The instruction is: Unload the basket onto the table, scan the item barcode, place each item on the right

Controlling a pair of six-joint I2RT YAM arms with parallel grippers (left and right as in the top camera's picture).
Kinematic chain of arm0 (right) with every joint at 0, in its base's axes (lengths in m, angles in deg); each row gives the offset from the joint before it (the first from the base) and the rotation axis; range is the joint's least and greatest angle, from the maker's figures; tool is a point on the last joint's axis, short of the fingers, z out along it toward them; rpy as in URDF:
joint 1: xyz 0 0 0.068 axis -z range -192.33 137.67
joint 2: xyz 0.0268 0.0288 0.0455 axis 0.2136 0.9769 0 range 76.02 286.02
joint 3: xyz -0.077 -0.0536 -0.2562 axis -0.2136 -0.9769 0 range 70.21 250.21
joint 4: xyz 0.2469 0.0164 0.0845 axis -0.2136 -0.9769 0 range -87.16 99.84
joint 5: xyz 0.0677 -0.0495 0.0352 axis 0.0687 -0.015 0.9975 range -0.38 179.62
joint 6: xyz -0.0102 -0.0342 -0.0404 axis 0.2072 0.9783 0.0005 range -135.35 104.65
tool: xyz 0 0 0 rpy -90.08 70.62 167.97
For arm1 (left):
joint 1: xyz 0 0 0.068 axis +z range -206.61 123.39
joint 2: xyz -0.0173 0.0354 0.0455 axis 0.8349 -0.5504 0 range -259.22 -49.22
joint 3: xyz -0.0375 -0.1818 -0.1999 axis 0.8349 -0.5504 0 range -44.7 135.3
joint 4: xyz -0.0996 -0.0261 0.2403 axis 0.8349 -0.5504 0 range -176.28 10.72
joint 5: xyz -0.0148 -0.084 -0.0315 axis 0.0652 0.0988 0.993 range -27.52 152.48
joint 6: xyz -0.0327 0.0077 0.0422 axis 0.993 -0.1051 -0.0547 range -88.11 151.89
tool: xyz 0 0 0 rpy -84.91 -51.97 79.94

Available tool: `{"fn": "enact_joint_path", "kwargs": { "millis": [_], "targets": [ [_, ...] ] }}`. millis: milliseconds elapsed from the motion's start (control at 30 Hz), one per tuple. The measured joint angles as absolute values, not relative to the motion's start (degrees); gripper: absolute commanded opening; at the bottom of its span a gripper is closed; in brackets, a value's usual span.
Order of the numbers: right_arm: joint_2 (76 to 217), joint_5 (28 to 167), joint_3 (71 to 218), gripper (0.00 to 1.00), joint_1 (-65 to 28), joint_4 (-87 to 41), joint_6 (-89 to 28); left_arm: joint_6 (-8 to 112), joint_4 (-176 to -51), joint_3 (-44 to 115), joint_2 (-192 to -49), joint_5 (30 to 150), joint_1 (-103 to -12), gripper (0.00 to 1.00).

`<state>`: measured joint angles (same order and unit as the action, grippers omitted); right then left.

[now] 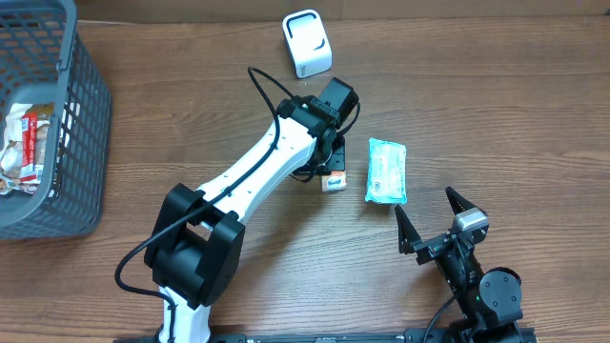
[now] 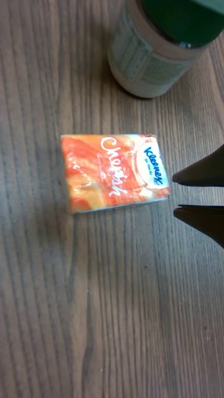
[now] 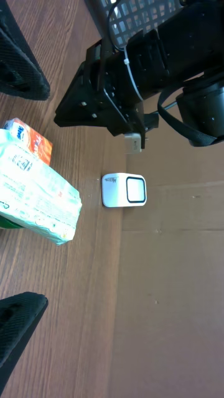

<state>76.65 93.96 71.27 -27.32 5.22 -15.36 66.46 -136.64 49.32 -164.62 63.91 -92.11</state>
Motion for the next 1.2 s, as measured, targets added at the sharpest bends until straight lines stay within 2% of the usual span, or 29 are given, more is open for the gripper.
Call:
{"fn": "enact_joint_path", "kwargs": {
  "millis": [200,267,300,467,567,767,933,1033,1133,1200],
  "targets": [
    [76.6,94.0,71.3,1.0,-27.3,5.2,-15.4,66.0,-138.4,55.5,-164.6,64.4,-92.1,0.4],
    [76.6,94.0,71.3,1.0,-27.3,5.2,-15.4,65.2,-137.9,58.7,-164.6,65.2,-92.2,0.63],
    [76.6,93.9,71.3,1.0,-27.3,5.2,-15.4,64.7,-137.2,59.8,-164.5,65.8,-92.3,0.69],
    [76.6,93.9,71.3,1.0,-27.3,5.2,-15.4,64.2,-135.3,60.7,-164.1,67.7,-94.8,0.88],
    [76.6,93.9,71.3,1.0,-27.3,5.2,-15.4,64.0,-133.8,60.7,-164.1,68.2,-97.7,0.95],
    [76.6,93.9,71.3,1.0,-27.3,5.2,-15.4,64.1,-132.4,60.7,-165.4,67.3,-103.3,0.98],
    [76.6,93.9,71.3,1.0,-27.3,5.2,-15.4,65.4,-132.4,60.7,-168.4,65.8,-104.6,0.99],
    [76.6,93.9,71.3,1.0,-27.3,5.2,-15.4,66.0,-132.4,60.7,-170.5,65.2,-104.6,0.83],
    [76.6,93.9,71.3,1.0,-27.3,5.2,-15.3,66.9,-132.4,60.7,-172.1,65.0,-104.6,0.6],
    [76.6,93.9,71.3,1.0,-27.3,5.2,-15.4,66.8,-132.4,60.7,-172.1,64.9,-104.6,0.51]
  ]
}}
